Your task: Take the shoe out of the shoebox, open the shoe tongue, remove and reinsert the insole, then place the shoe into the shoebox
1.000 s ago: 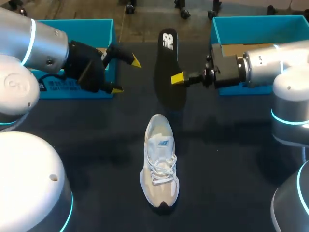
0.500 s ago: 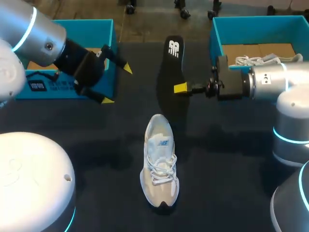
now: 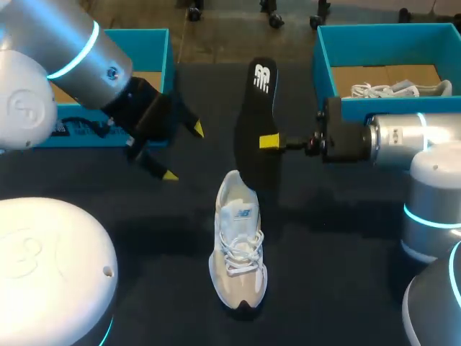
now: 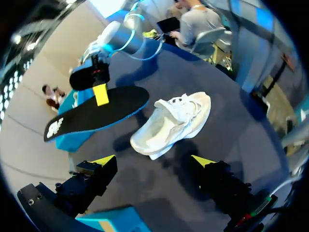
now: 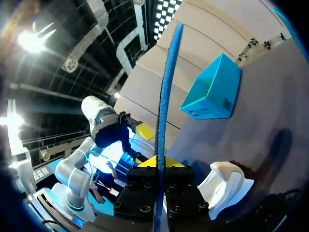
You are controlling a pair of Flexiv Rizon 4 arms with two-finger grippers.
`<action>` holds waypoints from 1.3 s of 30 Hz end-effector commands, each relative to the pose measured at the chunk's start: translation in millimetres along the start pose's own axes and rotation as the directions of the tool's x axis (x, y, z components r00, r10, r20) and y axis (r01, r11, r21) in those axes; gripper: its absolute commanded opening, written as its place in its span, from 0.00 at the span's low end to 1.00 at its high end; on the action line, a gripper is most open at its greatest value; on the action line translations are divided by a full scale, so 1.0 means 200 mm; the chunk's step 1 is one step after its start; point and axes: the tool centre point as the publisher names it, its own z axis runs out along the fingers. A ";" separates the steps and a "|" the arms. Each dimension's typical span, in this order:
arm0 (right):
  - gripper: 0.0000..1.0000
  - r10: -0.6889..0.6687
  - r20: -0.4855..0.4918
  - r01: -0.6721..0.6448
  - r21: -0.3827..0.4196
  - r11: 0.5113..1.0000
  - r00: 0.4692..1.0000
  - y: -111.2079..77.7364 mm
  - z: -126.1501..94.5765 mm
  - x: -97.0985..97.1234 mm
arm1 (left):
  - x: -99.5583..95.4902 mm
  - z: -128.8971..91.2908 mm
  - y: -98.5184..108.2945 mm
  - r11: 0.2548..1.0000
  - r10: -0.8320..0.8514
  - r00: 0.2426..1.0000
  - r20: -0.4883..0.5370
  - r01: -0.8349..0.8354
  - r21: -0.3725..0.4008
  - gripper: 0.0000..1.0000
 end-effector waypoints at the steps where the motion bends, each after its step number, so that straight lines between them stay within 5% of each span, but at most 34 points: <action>1: 0.00 0.008 -0.031 -0.010 -0.065 0.998 0.999 -0.06 0.04 -0.05 | 0.07 0.06 0.04 0.982 -0.186 0.982 0.009 0.186 0.014 1.00; 12: 0.00 0.008 -0.031 -0.010 -0.065 0.998 0.999 -0.06 0.04 -0.05 | 0.07 0.06 0.04 0.982 -0.186 0.982 0.009 0.186 0.014 1.00; 19: 0.00 -0.023 -0.099 0.009 -0.136 0.991 0.995 -0.10 0.04 -0.15 | 0.09 0.27 0.08 0.972 -0.234 0.971 -0.041 0.235 0.019 1.00; 29: 0.00 -0.025 -0.117 0.005 -0.167 0.986 0.993 -0.15 0.08 -0.27 | 0.14 0.38 0.10 0.958 -0.284 0.956 -0.075 0.286 0.014 1.00; 39: 0.00 -0.024 -0.115 0.004 -0.167 0.986 0.993 -0.15 0.09 -0.28 | 0.14 0.38 0.10 0.957 -0.288 0.955 -0.075 0.289 -0.003 1.00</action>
